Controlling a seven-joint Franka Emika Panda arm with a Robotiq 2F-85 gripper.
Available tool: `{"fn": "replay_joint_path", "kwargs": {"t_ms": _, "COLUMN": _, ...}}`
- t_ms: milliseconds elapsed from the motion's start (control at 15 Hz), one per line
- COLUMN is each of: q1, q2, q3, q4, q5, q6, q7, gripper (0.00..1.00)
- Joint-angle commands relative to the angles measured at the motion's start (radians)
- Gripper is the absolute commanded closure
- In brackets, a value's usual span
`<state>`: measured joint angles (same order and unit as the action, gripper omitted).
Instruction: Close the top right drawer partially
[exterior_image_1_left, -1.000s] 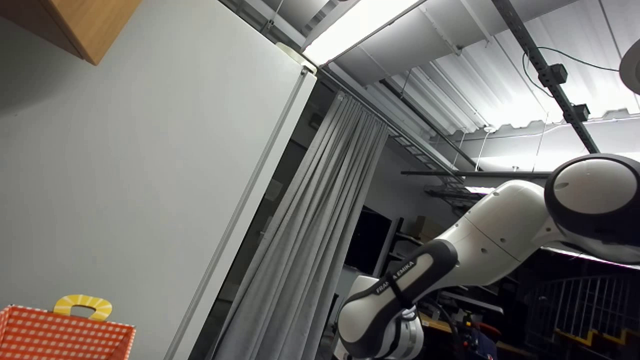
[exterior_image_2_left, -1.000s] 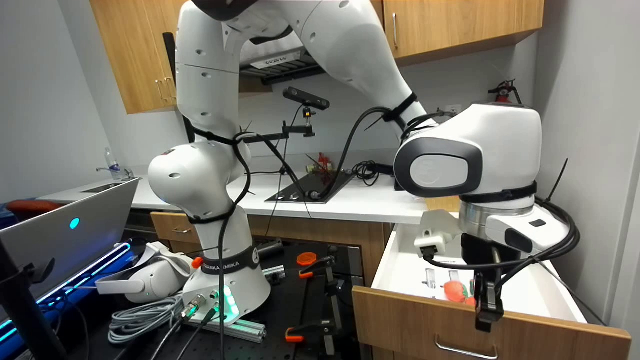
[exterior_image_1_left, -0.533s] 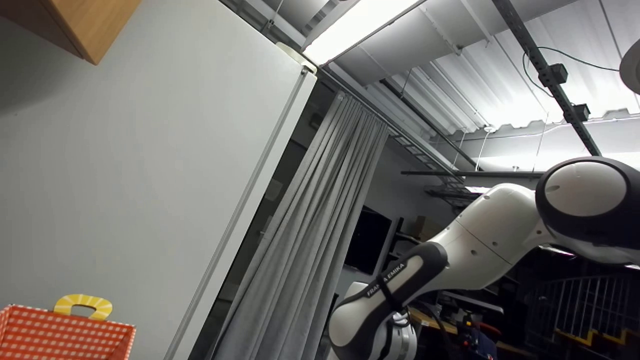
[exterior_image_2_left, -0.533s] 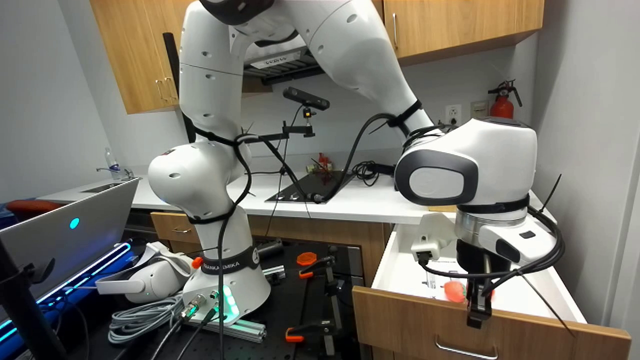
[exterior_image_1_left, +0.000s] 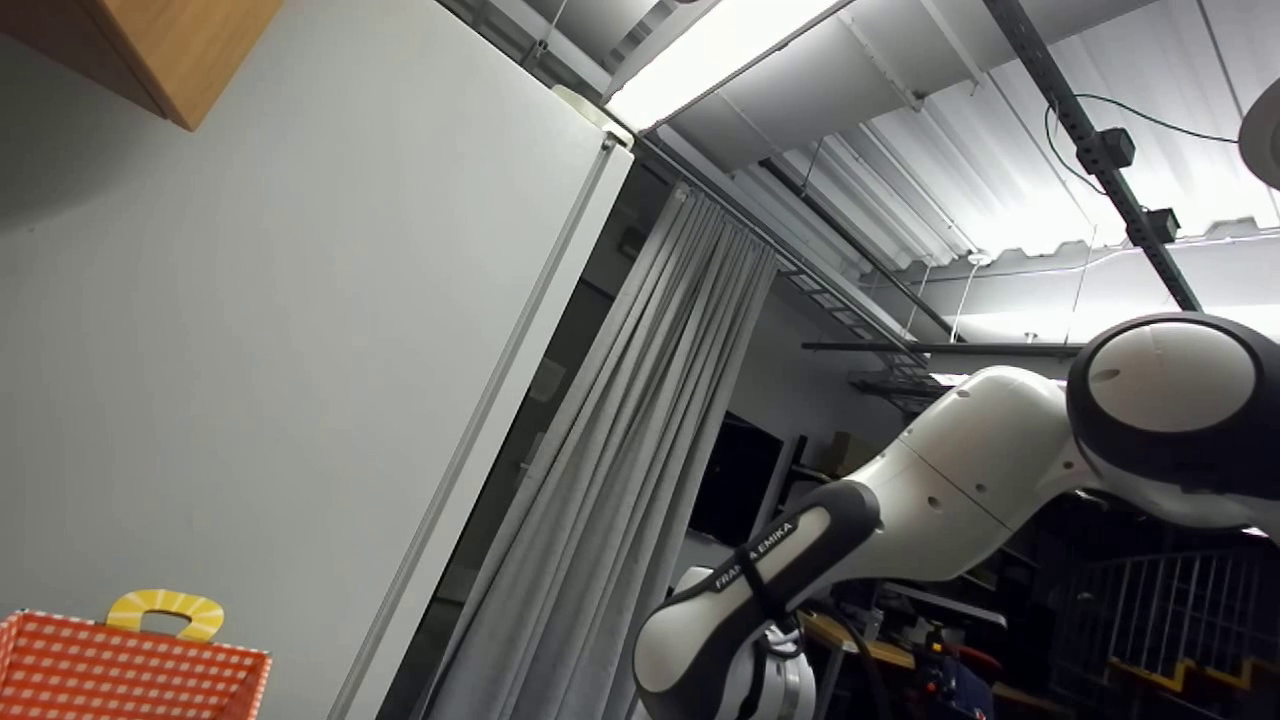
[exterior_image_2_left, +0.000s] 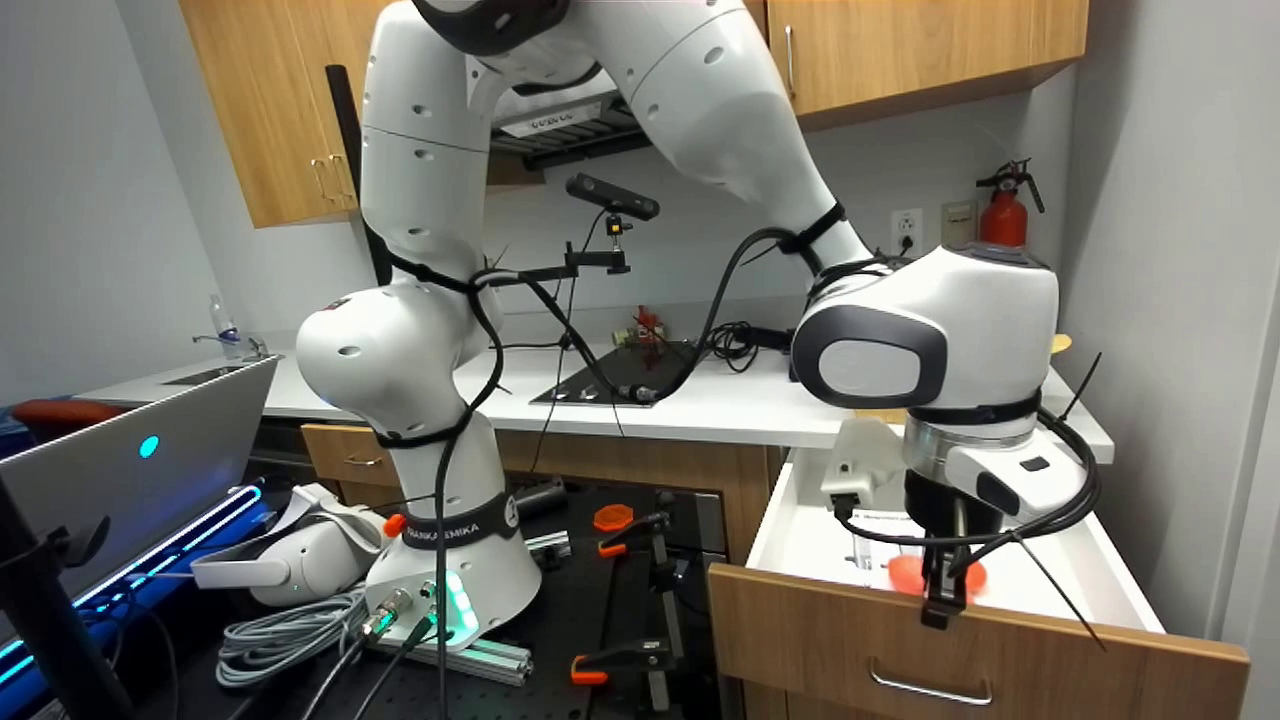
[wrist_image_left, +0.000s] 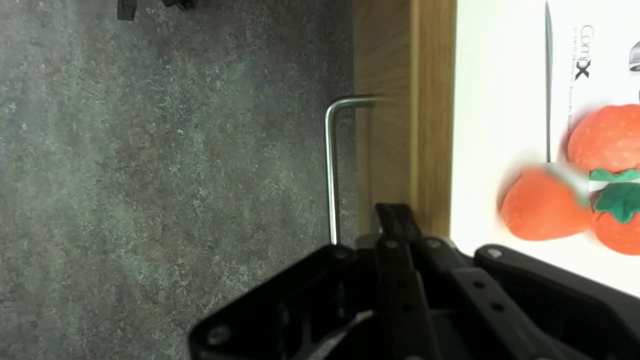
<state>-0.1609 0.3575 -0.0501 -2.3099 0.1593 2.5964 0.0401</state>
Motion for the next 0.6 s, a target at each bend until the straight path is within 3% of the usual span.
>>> {"fn": "replay_joint_path", "kwargs": {"t_ms": 0, "q1": 0.003, "q2": 0.027, "q3": 0.044, "q4": 0.016, "q5": 0.071, "q6": 0.030, "q7": -0.036, "gripper": 1.00}}
{"fn": "replay_joint_path", "kwargs": {"t_ms": 533, "q1": 0.034, "q2": 0.063, "q3": 0.205, "q4": 0.057, "q5": 0.254, "q6": 0.078, "q7": -0.054, "gripper": 1.00}}
